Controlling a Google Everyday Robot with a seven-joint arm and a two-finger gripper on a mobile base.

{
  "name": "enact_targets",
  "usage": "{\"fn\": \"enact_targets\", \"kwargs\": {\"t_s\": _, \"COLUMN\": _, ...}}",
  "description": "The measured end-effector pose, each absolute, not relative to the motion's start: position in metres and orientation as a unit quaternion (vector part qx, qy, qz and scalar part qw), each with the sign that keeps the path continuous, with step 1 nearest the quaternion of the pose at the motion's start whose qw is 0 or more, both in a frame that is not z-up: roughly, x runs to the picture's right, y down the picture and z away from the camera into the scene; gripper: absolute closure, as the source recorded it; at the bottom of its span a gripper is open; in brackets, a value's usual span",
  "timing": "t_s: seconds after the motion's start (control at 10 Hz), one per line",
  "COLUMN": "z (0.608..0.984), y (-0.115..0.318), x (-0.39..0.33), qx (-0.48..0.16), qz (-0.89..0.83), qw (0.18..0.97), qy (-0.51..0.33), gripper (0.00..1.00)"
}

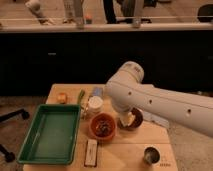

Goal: Place apple in tray

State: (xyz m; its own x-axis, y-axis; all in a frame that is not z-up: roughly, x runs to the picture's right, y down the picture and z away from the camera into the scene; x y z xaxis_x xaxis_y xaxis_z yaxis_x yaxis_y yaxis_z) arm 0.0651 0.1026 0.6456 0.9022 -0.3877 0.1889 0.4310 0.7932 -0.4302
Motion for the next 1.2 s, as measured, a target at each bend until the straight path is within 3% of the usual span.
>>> {"fn": "enact_targets", "kwargs": {"t_s": 0.8, "z": 0.646, "y": 0.101, "x": 0.065, "qx": -0.232, "qz": -0.219, "qw": 0.947, "qy": -0.044, "gripper": 0.20}}
{"fn": "enact_targets", "kwargs": {"t_s": 1.2, "z": 0.669, "y": 0.072, "x": 0.010, "qx": -0.230, "qz": -0.254, "qw": 0.938, "qy": -0.048, "gripper": 0.20}}
